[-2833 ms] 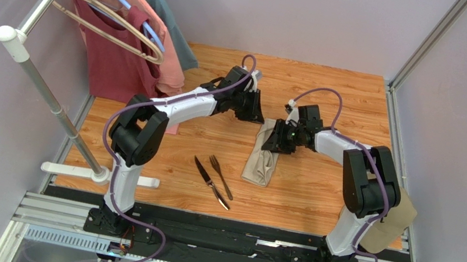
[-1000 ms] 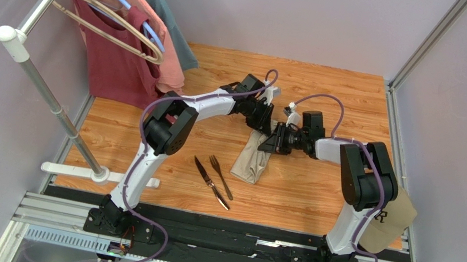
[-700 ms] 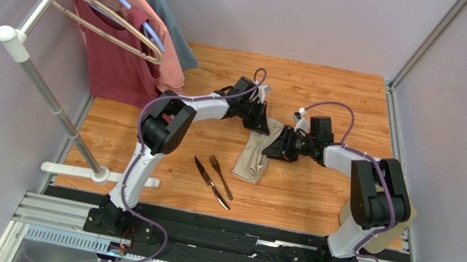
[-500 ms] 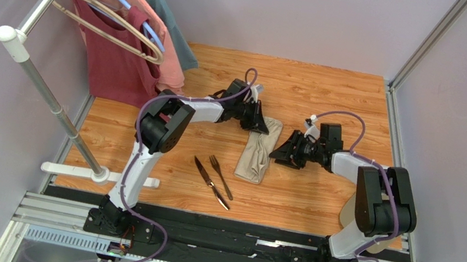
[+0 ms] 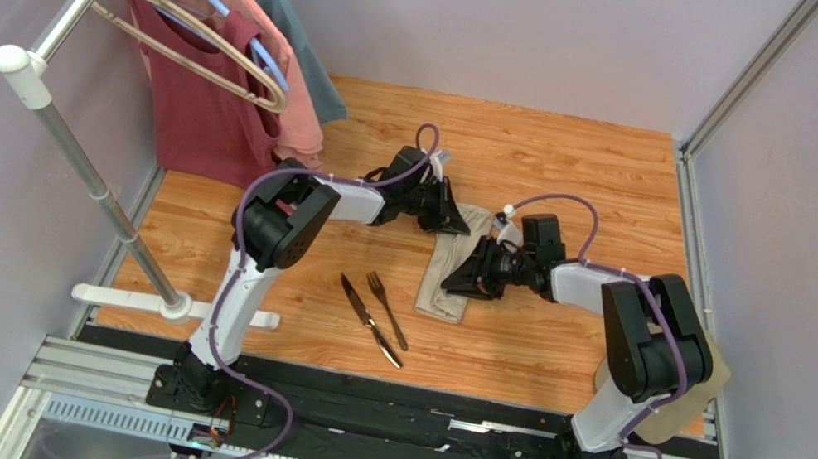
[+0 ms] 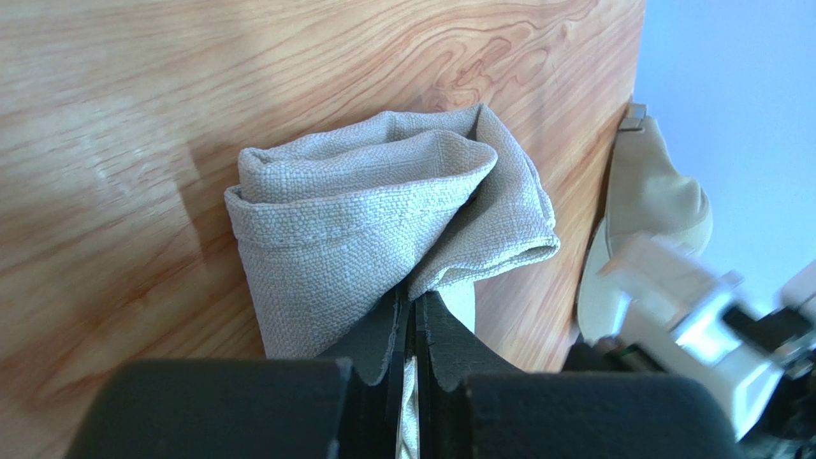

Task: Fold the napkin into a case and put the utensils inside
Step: Fold the 2/3-rectangle-folded napkin at the center of the board.

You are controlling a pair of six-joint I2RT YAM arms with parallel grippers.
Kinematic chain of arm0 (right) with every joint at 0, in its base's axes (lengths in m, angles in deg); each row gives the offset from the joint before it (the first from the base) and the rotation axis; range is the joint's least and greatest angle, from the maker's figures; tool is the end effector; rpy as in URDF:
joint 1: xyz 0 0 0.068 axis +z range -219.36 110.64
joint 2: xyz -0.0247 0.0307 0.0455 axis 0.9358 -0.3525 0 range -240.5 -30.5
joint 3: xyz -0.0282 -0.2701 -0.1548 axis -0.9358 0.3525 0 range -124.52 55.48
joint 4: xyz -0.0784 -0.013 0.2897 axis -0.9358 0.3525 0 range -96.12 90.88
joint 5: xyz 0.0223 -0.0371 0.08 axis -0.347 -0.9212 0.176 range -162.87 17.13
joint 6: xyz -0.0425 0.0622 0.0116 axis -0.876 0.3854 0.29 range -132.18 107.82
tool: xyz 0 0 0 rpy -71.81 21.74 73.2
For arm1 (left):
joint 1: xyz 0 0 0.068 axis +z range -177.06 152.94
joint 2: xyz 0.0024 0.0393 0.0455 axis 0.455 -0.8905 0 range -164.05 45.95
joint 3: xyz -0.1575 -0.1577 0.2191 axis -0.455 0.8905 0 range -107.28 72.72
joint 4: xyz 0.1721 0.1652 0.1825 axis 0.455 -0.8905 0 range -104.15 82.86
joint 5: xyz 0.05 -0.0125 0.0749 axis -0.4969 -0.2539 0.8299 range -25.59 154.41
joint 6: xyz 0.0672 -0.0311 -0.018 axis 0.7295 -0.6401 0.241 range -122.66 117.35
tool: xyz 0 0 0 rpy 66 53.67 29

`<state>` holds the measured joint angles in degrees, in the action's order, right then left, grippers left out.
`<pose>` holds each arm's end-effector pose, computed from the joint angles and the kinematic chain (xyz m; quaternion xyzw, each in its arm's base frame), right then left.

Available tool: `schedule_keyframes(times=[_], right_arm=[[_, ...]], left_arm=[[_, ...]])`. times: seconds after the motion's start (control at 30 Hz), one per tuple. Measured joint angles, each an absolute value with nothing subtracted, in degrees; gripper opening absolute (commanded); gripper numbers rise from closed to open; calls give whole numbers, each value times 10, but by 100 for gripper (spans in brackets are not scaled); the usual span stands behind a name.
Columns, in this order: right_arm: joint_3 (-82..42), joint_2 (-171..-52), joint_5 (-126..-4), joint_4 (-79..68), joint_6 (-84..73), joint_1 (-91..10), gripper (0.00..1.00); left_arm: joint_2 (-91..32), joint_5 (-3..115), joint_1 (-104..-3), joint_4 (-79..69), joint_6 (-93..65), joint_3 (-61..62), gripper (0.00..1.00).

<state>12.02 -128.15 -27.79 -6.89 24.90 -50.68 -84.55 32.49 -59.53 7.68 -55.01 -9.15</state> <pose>0.3150 0.1547 0.1227 0.0214 0.8849 0.4573 0.0861 0.4535 -0.3290 0.0987 -0.0189 0.8577 -0.4845 0.1707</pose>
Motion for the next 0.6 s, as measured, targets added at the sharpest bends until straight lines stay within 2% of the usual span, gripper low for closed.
schedule_keyframes(times=[0.3,0.47,0.6], right_arm=[[121,-1328,-307,-82,253,-482,24],[126,-1316,-315,-74,229,-483,24],[132,-1310,-316,-72,214,-487,23]], left_arm=[[-837,340,-596,74,-589,-80,1],[-833,339,-596,63,-585,-82,21],[-830,346,-601,19,-548,-104,31]])
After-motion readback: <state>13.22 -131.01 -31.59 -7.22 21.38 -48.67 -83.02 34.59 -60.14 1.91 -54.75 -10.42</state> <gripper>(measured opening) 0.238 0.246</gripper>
